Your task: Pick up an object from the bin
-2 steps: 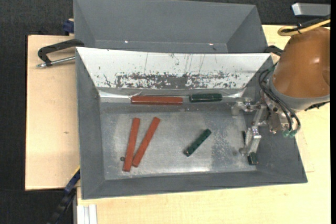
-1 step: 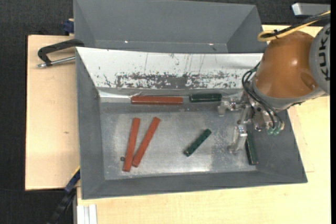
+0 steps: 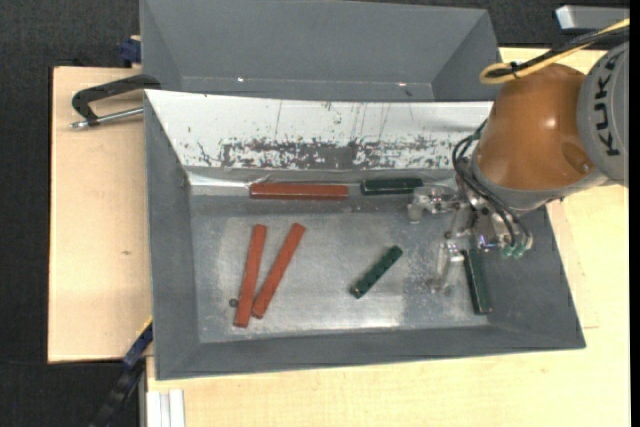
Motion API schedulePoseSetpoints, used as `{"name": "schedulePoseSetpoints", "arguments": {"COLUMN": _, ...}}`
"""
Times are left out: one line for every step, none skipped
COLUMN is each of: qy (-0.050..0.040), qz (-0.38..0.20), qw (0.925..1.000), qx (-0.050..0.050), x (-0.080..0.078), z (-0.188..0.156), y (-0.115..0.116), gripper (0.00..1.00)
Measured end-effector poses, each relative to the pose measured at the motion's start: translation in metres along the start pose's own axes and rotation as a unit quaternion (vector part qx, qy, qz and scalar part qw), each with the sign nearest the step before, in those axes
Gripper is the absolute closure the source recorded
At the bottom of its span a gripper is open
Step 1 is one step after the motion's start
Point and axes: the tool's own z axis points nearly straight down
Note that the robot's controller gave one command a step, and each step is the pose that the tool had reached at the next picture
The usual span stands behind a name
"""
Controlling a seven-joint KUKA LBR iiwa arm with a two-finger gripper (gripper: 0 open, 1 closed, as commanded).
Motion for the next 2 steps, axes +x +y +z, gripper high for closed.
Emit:
{"name": "schedulePoseSetpoints", "arguments": {"qy": 0.0044, "qz": -0.028, "qw": 0.9996, "qx": -0.001, "x": -0.001, "z": 0.022, "y": 0.013, "gripper": 0.0}}
{"name": "schedulePoseSetpoints", "arguments": {"qy": 0.003, "qz": -0.173, "qw": 0.9848, "qx": -0.002, "x": -0.013, "z": 0.058, "y": 0.026, "gripper": 1.0}}
